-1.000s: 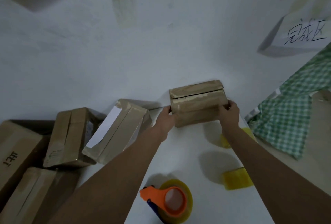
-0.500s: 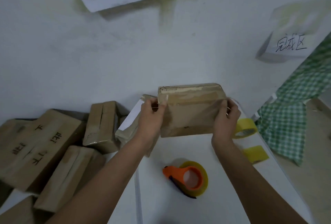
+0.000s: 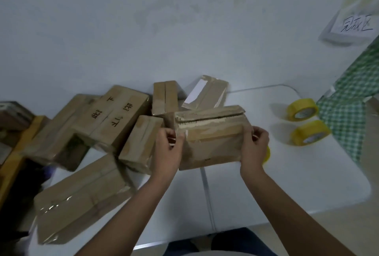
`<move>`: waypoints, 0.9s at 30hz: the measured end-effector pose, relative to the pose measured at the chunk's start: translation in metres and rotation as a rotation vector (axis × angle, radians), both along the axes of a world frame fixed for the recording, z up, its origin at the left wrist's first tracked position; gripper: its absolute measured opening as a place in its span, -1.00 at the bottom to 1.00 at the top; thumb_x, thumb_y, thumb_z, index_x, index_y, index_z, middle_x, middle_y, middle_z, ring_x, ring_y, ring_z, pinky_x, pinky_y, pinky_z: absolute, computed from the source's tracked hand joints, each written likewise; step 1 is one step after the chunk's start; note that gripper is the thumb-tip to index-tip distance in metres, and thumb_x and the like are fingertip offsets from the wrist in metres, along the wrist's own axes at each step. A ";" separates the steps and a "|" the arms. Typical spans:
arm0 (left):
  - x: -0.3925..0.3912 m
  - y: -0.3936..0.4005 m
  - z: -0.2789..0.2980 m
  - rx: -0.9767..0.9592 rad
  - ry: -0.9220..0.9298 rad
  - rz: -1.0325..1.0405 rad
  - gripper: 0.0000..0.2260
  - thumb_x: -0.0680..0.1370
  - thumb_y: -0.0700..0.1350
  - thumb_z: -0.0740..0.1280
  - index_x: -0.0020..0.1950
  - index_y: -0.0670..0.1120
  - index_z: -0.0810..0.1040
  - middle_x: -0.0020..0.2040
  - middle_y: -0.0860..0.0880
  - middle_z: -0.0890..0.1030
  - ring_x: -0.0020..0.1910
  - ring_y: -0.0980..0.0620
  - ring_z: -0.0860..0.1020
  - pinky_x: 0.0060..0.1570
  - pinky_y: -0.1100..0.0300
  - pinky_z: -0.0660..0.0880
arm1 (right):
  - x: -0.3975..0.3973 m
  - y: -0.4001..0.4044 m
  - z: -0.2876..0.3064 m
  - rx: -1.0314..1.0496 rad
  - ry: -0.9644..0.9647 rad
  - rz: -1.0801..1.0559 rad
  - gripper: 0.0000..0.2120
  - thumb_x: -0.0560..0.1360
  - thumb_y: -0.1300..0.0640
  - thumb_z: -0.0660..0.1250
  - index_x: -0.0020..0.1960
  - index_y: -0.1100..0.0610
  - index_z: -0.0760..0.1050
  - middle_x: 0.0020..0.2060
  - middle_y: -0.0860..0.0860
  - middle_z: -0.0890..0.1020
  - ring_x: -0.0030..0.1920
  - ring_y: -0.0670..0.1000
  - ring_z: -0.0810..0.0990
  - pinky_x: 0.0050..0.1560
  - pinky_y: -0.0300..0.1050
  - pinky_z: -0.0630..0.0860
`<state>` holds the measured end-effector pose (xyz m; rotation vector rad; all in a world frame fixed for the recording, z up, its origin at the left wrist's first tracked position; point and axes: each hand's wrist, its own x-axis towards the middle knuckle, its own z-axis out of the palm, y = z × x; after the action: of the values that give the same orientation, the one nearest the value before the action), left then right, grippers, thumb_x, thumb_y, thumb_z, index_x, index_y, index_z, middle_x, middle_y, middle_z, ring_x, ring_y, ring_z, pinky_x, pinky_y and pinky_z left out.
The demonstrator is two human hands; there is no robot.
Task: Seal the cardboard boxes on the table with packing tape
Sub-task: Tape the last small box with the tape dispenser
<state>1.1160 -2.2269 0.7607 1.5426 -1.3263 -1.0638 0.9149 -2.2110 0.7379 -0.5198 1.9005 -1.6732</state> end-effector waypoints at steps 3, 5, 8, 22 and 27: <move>0.025 0.022 -0.040 0.062 -0.006 0.006 -0.82 0.58 0.07 0.35 0.03 0.00 0.43 0.04 -0.03 0.55 0.00 0.04 0.57 -0.04 0.12 0.55 | 0.022 0.026 -0.028 0.068 0.009 0.084 -0.90 0.58 0.09 0.29 0.04 0.08 0.40 -0.05 0.04 0.53 -0.04 0.03 0.53 0.00 -0.08 0.50; 0.035 0.032 -0.063 0.107 -0.044 0.000 -0.83 0.59 0.02 0.36 0.02 -0.03 0.43 0.02 -0.07 0.54 -0.02 0.01 0.56 -0.12 0.20 0.51 | 0.030 0.039 -0.048 0.138 0.050 0.125 -0.92 0.57 0.15 0.29 -0.06 0.05 0.39 -0.05 0.11 0.53 -0.05 0.08 0.54 -0.12 -0.13 0.45; 0.043 0.041 -0.088 0.178 -0.134 -0.068 -0.82 0.60 0.01 0.34 0.02 -0.05 0.41 0.00 -0.06 0.53 0.00 -0.03 0.55 -0.18 0.29 0.45 | 0.029 0.051 -0.072 0.249 0.121 0.187 -0.94 0.56 0.20 0.28 -0.04 0.10 0.40 -0.02 0.15 0.50 -0.01 0.16 0.53 -0.05 -0.01 0.49; 0.051 0.021 -0.121 -0.418 -0.953 -0.740 -0.50 0.69 -0.05 0.11 0.62 -0.03 0.09 0.62 0.01 0.10 0.60 0.05 -0.06 0.54 0.07 -0.14 | -0.032 0.048 -0.101 0.435 0.318 0.355 -0.88 0.63 0.17 0.18 0.09 0.12 0.47 -0.03 0.08 0.54 -0.03 0.11 0.53 -0.05 -0.05 0.41; 0.049 0.010 -0.128 -0.390 -0.966 -0.808 -0.47 0.70 0.19 -0.07 0.61 -0.02 0.12 0.60 0.01 0.14 0.60 0.08 -0.03 0.54 0.10 -0.13 | -0.071 0.007 -0.112 0.499 0.574 0.491 -0.77 0.60 0.21 0.21 0.24 0.23 0.44 0.14 0.15 0.47 0.08 0.17 0.50 0.02 -0.02 0.41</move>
<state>1.1649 -2.2167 0.6324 1.2313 -2.7789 -0.3593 0.8435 -2.2037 0.6256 -1.2220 2.2273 -0.7384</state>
